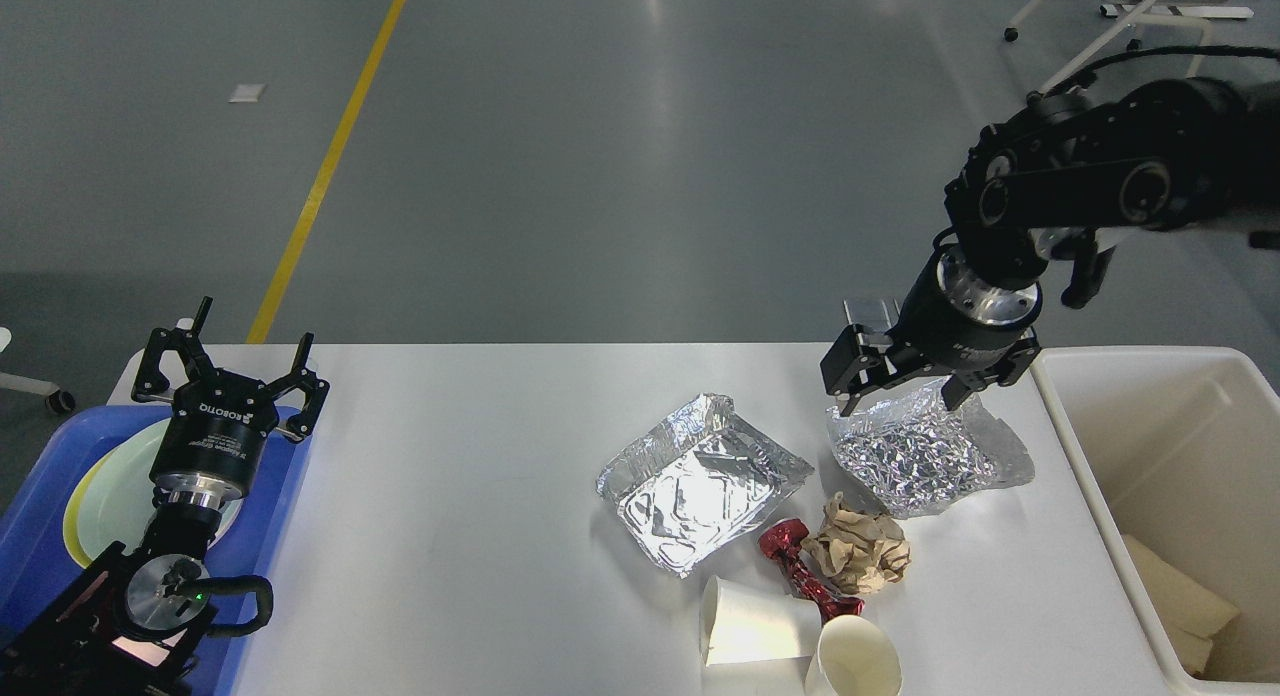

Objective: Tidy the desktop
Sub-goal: 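Lower the right gripper and grasp the crumpled foil packet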

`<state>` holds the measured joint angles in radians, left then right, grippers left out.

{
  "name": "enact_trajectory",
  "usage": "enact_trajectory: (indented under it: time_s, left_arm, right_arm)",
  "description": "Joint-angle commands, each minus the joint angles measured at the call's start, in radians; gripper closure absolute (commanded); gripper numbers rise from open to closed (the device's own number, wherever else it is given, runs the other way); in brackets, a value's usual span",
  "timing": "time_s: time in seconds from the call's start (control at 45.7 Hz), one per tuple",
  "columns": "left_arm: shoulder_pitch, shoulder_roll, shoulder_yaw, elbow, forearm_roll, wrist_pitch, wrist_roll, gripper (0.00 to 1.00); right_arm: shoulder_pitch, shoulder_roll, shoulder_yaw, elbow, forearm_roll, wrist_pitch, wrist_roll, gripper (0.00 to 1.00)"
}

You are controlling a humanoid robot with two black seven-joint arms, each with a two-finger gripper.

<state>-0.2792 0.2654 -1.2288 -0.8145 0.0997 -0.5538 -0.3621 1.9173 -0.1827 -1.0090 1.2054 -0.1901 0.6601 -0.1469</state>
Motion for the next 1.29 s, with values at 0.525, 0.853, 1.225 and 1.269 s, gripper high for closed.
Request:
enact_trajectory:
  time_s: [0.525,0.853,1.225,1.269]
  left_arm:
    - [0.000,0.000,0.000,0.001,0.000,0.000,0.000,0.04]
    - [0.000,0.000,0.000,0.000,0.000,0.000,-0.001,0.04]
    - [0.000,0.000,0.000,0.000,0.000,0.000,0.000,0.04]
    - [0.000,0.000,0.000,0.000,0.000,0.000,0.000,0.04]
  right_arm:
    - [-0.600,0.092,0.161,-0.478,-0.620,-0.293,0.176,0.01]
    - [-0.656,0.103,0.138,-0.509,-0.623,-0.370,0.176,0.01]
    - [-0.682,0.120,0.138,-0.515,-0.617,-0.395,0.164,0.01]
    - [-0.685,0.120,0.136,-0.518,-0.617,-0.398,0.164,0.01]
